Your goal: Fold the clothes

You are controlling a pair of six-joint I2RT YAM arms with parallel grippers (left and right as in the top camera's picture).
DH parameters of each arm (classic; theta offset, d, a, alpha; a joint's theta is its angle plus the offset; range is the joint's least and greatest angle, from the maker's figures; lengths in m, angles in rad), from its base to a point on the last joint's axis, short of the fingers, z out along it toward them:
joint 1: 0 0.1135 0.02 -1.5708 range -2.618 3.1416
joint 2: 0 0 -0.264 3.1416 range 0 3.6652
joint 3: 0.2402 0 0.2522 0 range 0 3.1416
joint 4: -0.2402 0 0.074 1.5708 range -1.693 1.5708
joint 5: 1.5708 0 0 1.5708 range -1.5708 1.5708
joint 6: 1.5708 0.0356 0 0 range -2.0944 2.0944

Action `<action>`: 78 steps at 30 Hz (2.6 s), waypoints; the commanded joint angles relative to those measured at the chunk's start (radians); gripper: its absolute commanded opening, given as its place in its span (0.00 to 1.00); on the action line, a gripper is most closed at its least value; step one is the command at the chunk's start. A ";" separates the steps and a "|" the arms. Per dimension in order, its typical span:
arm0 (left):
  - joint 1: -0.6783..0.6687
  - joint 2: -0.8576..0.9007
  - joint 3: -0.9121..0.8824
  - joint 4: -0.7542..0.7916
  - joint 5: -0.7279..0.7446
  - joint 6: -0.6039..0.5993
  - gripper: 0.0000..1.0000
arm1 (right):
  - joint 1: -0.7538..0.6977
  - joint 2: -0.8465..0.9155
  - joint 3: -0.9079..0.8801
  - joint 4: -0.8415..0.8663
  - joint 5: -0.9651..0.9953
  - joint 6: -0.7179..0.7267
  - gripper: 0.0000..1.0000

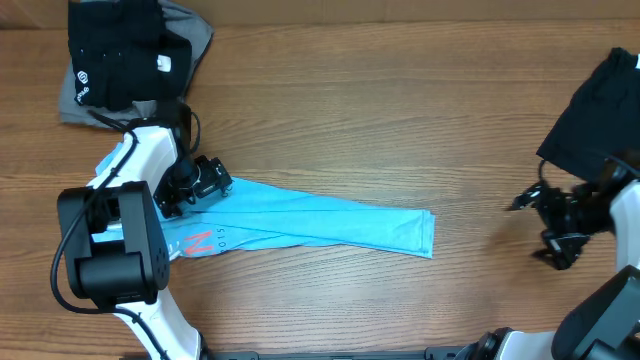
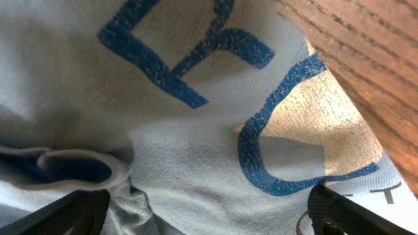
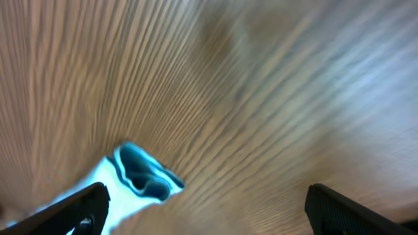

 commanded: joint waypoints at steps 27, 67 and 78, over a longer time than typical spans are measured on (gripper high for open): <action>0.008 0.003 0.285 -0.360 -0.072 0.052 1.00 | 0.591 0.004 -0.166 0.278 -0.027 0.016 1.00; 0.006 0.003 0.285 -0.360 -0.072 0.052 1.00 | 0.603 0.017 -0.331 0.518 0.020 0.269 0.04; 0.006 0.003 0.285 -0.358 -0.072 0.052 1.00 | 0.332 0.016 -0.069 0.150 0.230 0.260 0.04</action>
